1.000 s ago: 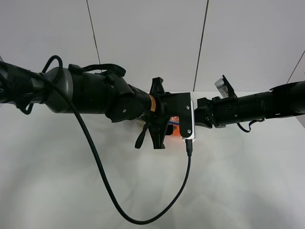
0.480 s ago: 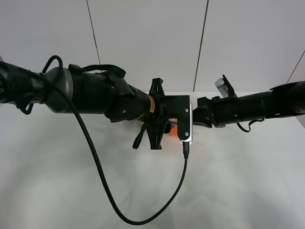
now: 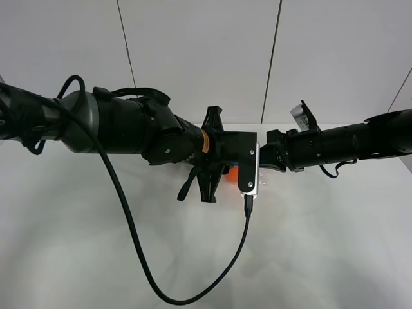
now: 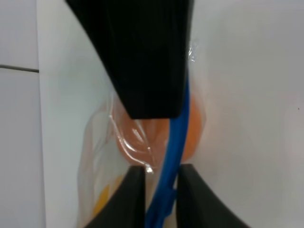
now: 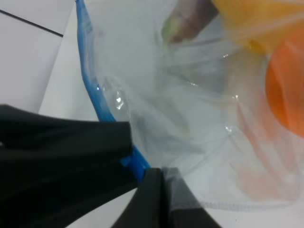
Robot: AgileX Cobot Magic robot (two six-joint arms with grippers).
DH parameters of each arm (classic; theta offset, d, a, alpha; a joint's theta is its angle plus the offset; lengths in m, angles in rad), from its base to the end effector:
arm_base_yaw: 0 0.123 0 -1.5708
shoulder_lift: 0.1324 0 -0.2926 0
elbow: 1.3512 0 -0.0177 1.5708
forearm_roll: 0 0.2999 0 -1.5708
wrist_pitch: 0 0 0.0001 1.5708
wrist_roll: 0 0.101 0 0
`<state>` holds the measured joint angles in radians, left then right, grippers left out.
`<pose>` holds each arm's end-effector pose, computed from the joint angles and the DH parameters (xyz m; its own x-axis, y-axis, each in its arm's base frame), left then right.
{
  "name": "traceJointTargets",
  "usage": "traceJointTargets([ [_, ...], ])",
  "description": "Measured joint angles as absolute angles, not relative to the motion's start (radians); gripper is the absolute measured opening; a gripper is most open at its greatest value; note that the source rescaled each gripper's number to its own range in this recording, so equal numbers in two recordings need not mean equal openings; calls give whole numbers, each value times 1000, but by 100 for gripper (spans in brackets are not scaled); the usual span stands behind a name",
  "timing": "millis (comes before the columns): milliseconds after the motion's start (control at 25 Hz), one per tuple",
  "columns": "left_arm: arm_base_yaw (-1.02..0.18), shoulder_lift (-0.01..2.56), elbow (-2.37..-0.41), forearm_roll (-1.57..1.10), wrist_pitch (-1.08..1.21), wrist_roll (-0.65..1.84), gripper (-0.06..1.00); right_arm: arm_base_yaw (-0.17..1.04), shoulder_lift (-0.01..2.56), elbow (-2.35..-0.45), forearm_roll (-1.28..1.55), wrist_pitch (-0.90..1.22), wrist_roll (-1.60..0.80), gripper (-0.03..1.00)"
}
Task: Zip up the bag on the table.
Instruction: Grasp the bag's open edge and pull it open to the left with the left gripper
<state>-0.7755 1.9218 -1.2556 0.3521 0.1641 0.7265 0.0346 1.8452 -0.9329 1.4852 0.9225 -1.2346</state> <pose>0.3407 -0.3260 0.1652 0.3606 0.8758 -0.3208 0.7389 -0.0583 0.6713 0.3655 0.0930 0.1340 -0.8854 0.0872 -0.4565 -0.3253 0.5852 0.7427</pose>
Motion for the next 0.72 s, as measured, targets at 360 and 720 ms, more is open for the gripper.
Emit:
traceJointTargets([
  [360,-776,1922,-1256,352,166,735,1,35,1845,-933,1485,920,-1235,0],
  [720,-759,1923,-1251,363,172,765,1,35,1845,-934,1498,921,-1235,0],
])
